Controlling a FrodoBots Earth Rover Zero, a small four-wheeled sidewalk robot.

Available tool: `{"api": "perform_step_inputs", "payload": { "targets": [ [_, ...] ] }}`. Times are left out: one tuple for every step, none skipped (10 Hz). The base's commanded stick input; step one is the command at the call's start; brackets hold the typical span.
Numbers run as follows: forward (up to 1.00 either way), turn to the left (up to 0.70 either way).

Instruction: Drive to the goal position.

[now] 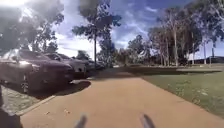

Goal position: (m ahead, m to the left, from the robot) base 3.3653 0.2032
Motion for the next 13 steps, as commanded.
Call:
{"api": "perform_step_inputs", "payload": {
  "targets": [
    [1.00,0.00],
    [1.00,0.00],
    [1.00,0.00],
    [1.00,0.00],
    [1.00,0.00],
    [1.00,0.00],
    [1.00,0.00],
    [1.00,0.00],
    [1.00,0.00],
    [1.00,0.00],
    [1.00,0.00],
    [1.00,0.00],
    [1.00,0.00]
  ]
}}
